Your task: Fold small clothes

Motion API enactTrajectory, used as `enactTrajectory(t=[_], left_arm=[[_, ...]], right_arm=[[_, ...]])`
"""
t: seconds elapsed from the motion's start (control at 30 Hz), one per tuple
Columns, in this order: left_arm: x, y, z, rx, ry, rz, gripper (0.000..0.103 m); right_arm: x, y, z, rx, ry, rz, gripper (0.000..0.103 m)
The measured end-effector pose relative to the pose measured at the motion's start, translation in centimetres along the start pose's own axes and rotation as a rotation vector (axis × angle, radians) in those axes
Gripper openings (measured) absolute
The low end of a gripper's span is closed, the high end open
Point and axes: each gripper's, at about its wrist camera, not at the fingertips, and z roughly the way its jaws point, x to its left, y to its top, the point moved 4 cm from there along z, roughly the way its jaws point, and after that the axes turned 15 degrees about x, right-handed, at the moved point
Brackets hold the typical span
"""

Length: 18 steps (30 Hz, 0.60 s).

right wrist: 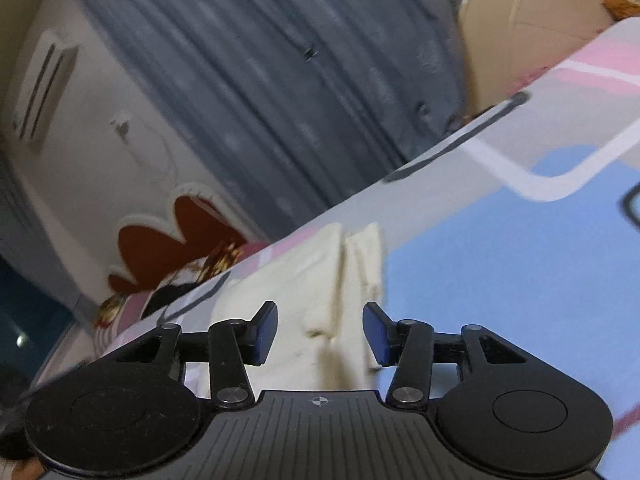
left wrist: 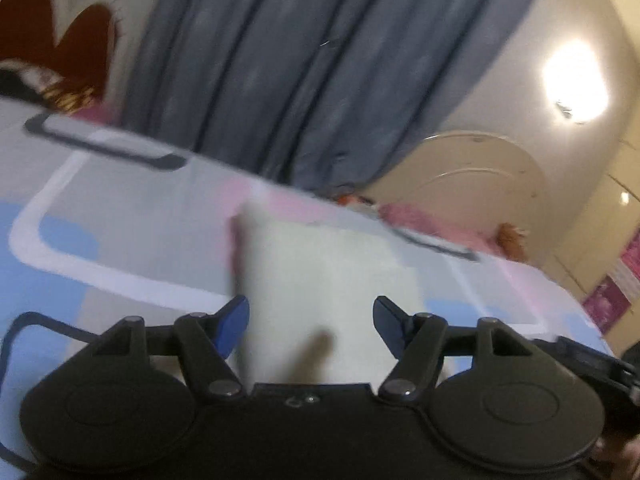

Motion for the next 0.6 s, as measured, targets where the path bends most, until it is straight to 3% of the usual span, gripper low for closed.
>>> enactTrajectory(t=[0.17, 0.5, 0.53, 0.57, 0.6], left_arm=[[2.4, -0.8, 2.8, 0.116, 0.05, -0.059, 0.065], [2.1, -1.6, 3.2, 0.121, 0.073, -0.024, 0.066], [2.2, -1.3, 3.0, 0.111, 0.063, -0.029, 0.065], [2.5, -1.0, 2.8, 0.088, 0.061, -0.036, 0.064], [2.8, -0.7, 2.8, 0.064, 0.069, -0.047, 0.064]], right_arm=[[0.4, 1.0, 4.1, 0.084, -0.024, -0.045, 0.048], [0.6, 1.4, 7.9, 0.214, -0.019, -0.101, 0.046], [0.5, 1.5, 8.0, 0.211, -0.017, -0.094, 0.044], [0.7, 1.5, 8.1, 0.212, -0.021, -0.099, 0.024], [1.0, 1.4, 8.1, 0.215, -0.021, -0.117, 0.015]])
